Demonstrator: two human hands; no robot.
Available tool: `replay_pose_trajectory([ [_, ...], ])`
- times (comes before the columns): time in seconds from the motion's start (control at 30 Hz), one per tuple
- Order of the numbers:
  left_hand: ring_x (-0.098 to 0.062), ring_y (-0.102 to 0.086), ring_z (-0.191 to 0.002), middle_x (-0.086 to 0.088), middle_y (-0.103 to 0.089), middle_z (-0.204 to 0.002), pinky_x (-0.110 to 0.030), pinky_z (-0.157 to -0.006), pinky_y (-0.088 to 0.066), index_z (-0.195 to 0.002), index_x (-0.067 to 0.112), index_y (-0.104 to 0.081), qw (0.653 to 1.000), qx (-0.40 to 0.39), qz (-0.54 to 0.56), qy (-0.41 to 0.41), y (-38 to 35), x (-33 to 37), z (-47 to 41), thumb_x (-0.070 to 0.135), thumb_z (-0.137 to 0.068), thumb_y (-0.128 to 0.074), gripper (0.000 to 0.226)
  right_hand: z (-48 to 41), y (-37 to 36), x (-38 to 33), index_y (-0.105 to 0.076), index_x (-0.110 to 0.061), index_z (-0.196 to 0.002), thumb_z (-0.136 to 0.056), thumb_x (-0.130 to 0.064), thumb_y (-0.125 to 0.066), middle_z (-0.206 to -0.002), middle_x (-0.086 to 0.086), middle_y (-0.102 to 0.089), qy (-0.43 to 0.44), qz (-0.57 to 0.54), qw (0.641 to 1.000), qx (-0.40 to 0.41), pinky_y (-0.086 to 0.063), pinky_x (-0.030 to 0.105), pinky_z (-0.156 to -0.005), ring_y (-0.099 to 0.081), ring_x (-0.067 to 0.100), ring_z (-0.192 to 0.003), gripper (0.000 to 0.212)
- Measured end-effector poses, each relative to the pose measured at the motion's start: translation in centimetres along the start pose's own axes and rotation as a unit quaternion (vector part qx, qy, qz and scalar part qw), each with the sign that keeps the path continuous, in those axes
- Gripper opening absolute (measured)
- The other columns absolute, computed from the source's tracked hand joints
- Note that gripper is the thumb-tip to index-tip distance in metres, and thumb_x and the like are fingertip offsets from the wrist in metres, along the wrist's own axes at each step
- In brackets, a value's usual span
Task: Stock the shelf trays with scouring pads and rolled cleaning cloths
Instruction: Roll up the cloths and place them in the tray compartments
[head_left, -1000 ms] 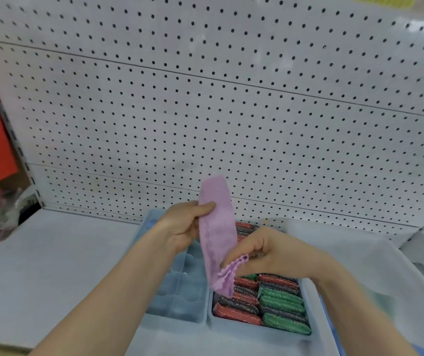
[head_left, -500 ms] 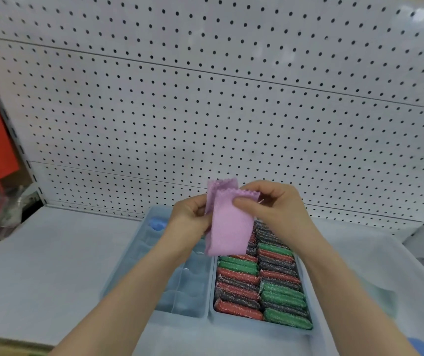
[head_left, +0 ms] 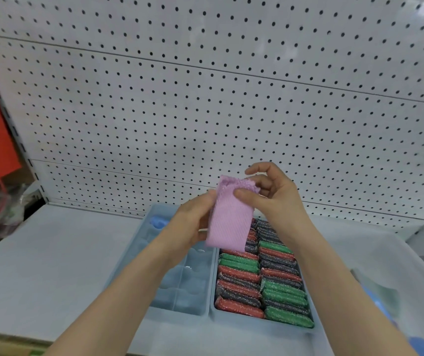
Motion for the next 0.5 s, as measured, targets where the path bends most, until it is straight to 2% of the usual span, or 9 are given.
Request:
replay_pose_trajectory([
  [0.1,-0.023,-0.070,-0.097,-0.008,-0.074,-0.106,-0.032,-0.075,-0.056,-0.119,0.008,-0.062,0.999,0.032,-0.022,-0.036,0.4,-0.3,0.2,0.015,-0.089,-0.067,0.031,0.0,0.0,0.2,-0.058,-0.022,-0.113,-0.076,-0.005,-0.079,-0.084,0.006,-0.070,-0.005,-0.013,1.000,0.006,-0.051,0.035,-0.071,-0.061,0.021,-0.076,0.046],
  [0.2,-0.021,-0.070,-0.091,-0.009,-0.075,-0.102,-0.035,-0.076,-0.054,-0.110,0.011,-0.066,0.996,0.068,-0.008,-0.057,1.0,0.0,0.1,0.008,-0.088,-0.068,0.023,0.2,0.1,1.4,-0.055,-0.024,-0.125,-0.073,-0.024,-0.080,-0.091,0.003,-0.072,-0.056,-0.014,0.998,0.006,-0.055,0.033,-0.081,-0.067,0.021,-0.085,0.058],
  [0.3,-0.022,-0.070,-0.092,-0.010,-0.074,-0.102,-0.039,-0.081,-0.055,-0.108,0.011,-0.066,0.994,0.081,0.003,-0.067,1.2,0.6,0.0,0.004,-0.089,-0.064,0.020,1.3,-1.0,3.6,-0.062,-0.011,-0.120,-0.076,-0.037,-0.069,-0.104,0.006,-0.073,-0.137,-0.037,0.988,-0.058,-0.055,0.037,-0.090,-0.068,0.021,-0.095,0.052],
  [0.43,-0.019,-0.070,-0.089,-0.008,-0.074,-0.098,-0.035,-0.077,-0.057,-0.107,0.007,-0.065,0.994,0.085,-0.009,-0.072,1.3,1.0,0.0,0.010,-0.090,-0.065,0.017,1.7,-1.1,4.2,-0.068,-0.008,-0.110,-0.079,-0.023,-0.069,-0.097,0.006,-0.074,-0.124,-0.075,0.988,-0.049,-0.055,0.029,-0.074,-0.068,0.019,-0.087,0.035],
  [0.5,-0.020,-0.070,-0.090,-0.006,-0.074,-0.095,-0.037,-0.078,-0.058,-0.103,0.010,-0.067,0.990,0.111,-0.014,-0.083,1.9,1.1,-0.1,0.009,-0.089,-0.066,0.014,1.6,-0.9,4.1,-0.067,-0.007,-0.111,-0.081,-0.016,-0.069,-0.095,0.006,-0.074,-0.107,-0.064,0.991,-0.047,-0.056,0.027,-0.073,-0.068,0.018,-0.086,0.032],
])
Point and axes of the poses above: each hand's wrist, its own z-axis away from the middle knuckle, its own y-axis out of the back of the hand, x = y × z, the point moved 9 cm from there along -z, towards the middle knuckle
